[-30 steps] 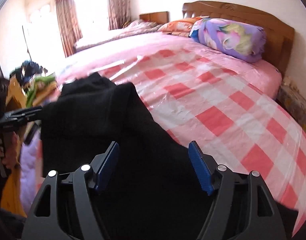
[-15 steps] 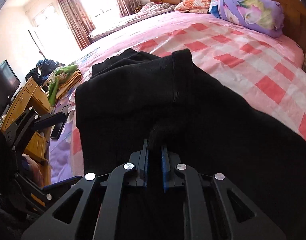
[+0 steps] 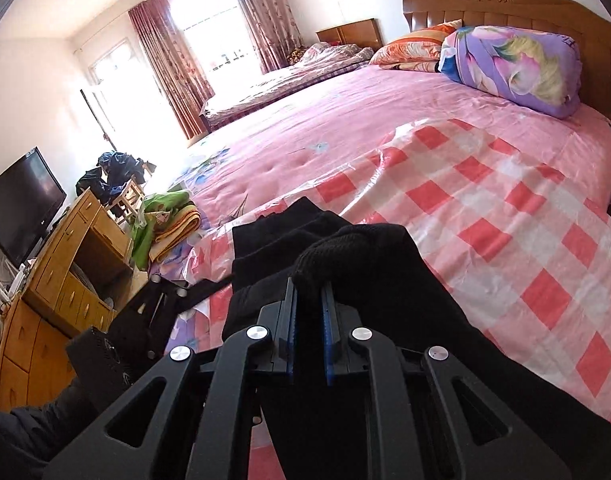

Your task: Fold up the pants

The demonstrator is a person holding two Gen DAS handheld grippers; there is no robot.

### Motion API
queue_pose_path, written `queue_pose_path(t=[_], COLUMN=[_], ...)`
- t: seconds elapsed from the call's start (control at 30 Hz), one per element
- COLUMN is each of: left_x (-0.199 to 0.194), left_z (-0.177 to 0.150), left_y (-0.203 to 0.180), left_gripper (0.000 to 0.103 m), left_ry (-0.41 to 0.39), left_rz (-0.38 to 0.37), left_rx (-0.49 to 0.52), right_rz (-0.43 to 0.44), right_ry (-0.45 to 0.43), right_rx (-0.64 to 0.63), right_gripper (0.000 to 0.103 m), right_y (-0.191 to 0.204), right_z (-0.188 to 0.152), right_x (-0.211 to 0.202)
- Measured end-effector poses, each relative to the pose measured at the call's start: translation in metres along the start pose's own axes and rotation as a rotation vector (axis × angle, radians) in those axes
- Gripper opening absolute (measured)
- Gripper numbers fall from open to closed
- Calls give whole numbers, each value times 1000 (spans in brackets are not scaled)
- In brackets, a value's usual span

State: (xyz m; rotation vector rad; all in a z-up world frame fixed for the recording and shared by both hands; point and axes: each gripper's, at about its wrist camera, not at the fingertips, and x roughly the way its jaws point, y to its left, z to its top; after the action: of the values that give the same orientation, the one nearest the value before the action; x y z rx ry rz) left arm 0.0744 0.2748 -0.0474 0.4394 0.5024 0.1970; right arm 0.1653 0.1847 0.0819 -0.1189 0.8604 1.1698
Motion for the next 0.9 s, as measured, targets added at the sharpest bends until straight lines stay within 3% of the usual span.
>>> queue_pose_path(t=[0.07,0.1,0.13,0.23,0.3,0.33,0.37,0.43,0.47,0.5,0.53,0.57,0.63,0.7,0.8,0.9], left_x=[7,13,22,64,94,103,107,98,88,76,65,60,45,31,19,-10], left_z=[5,0,-10,-60,-91,-103,-112,-121,-121,-119,-119,-118,-109,-99,-80,-62], left_y=[44,75,106,176,193,196,199,205,208,211,214,217,204,180,126,67], left_gripper=[21,21,20,20,28,31,33,50,58,75,79,78,77,78,79,79], left_ry=[4,9,37,171,305,341,326,262,237,209,192,188,172,188,200,206], left_rz=[-152,-144,-155,-274,-366,-399,-453,-512,-490,-447,-407,-393,-442,-459,-527,-497], left_rx=[-289,-452,-605,-1004,-1098,-1122,-1148,-1193,-1204,-1206,-1202,-1196,-1179,-1153,-1106,-974], right_rz=[-9,-19,-32,18,10,-9,-28,-122,-175,-228,-288,-335,-386,-420,-472,-486], right_ry=[-43,-48,-69,-152,-176,-183,-181,-164,-144,-122,-95,-75,-51,-55,-41,-1], right_rx=[21,61,111,164,180,186,183,166,149,128,99,80,57,34,-18,-23], right_gripper=[23,48,96,99,99,99,99,99,98,96,92,89,77,75,73,67], right_y=[2,-1,-5,-16,-21,-25,-28,-34,-36,-36,-35,-33,-29,-22,-8,-10], right_z=[13,18,18,-5,-32,-52,-67,-104,-122,-139,-158,-175,-201,-219,-249,-279], right_x=[0,-2,-8,-35,-51,-59,-64,-76,-81,-85,-91,-97,-107,-117,-129,-133])
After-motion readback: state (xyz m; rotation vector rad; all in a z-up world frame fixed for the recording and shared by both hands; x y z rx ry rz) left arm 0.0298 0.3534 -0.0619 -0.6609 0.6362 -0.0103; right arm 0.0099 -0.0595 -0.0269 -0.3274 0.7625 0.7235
